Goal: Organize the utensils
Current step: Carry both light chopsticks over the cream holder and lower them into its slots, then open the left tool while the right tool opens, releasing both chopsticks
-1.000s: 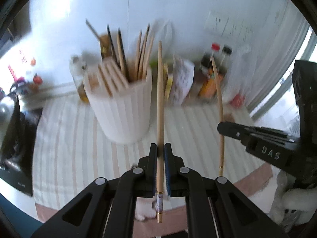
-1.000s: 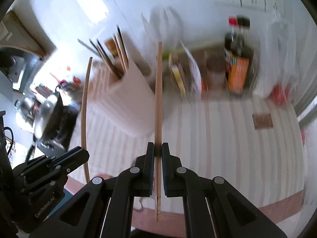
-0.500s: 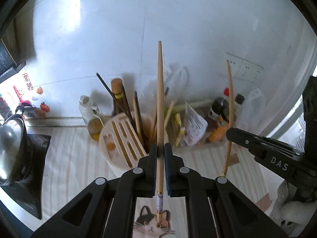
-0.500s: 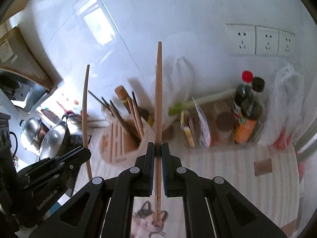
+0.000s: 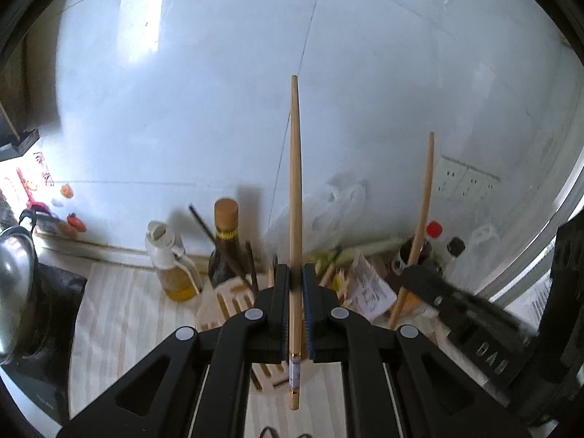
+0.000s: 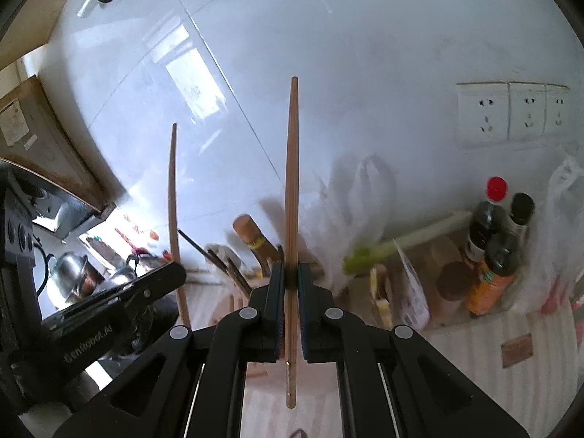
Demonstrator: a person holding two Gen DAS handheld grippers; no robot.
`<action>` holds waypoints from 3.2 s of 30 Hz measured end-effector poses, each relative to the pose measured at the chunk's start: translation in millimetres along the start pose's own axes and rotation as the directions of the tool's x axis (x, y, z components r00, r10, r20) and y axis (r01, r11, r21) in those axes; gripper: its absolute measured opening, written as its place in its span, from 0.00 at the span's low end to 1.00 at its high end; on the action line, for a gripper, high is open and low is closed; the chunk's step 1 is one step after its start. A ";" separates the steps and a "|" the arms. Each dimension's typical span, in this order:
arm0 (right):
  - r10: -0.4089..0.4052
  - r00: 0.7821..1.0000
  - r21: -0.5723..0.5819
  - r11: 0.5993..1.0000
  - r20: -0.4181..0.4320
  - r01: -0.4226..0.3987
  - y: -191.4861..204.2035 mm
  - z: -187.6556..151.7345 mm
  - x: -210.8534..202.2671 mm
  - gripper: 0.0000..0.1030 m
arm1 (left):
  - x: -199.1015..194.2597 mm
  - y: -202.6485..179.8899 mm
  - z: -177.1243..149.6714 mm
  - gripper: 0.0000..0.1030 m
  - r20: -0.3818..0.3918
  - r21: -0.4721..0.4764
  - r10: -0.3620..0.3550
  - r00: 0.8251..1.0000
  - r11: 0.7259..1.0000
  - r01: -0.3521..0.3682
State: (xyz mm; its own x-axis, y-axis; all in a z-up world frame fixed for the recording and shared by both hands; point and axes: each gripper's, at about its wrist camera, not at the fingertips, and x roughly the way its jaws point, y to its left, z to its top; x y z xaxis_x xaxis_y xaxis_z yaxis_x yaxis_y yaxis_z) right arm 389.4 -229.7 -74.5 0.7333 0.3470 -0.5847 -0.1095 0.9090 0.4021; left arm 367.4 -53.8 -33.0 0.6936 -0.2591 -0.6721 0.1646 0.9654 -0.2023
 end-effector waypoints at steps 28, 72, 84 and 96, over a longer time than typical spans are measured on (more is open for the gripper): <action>0.019 0.975 0.067 0.997 0.223 -0.034 -18.7 -44.4 49.2 0.07 | 77.9 28.8 16.6 0.04 0.066 0.026 -0.134 0.989 0.991 0.132; 0.080 0.976 -0.018 0.997 0.202 -0.078 -6.2 -90.3 15.3 0.07 | 31.7 32.8 -31.6 0.05 0.165 0.080 -0.200 0.966 0.979 0.189; 0.083 0.977 -0.035 0.996 0.196 -0.078 -2.6 -97.2 7.8 0.07 | 15.1 32.8 -51.4 0.05 0.248 0.085 -0.197 0.949 0.980 0.181; 0.141 0.989 -0.037 0.990 0.045 -0.140 -1.7 -78.7 25.8 0.08 | 17.2 35.0 -37.6 0.08 0.159 0.048 -0.169 0.973 0.985 0.163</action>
State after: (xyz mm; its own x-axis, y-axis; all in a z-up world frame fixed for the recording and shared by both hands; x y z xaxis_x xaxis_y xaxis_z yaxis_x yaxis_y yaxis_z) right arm 355.7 -204.1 -145.7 0.7403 0.4609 -0.4895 -0.2353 0.8596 0.4535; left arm 358.7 -25.6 -78.4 0.7584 -0.4102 -0.5064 0.3092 0.9105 -0.2745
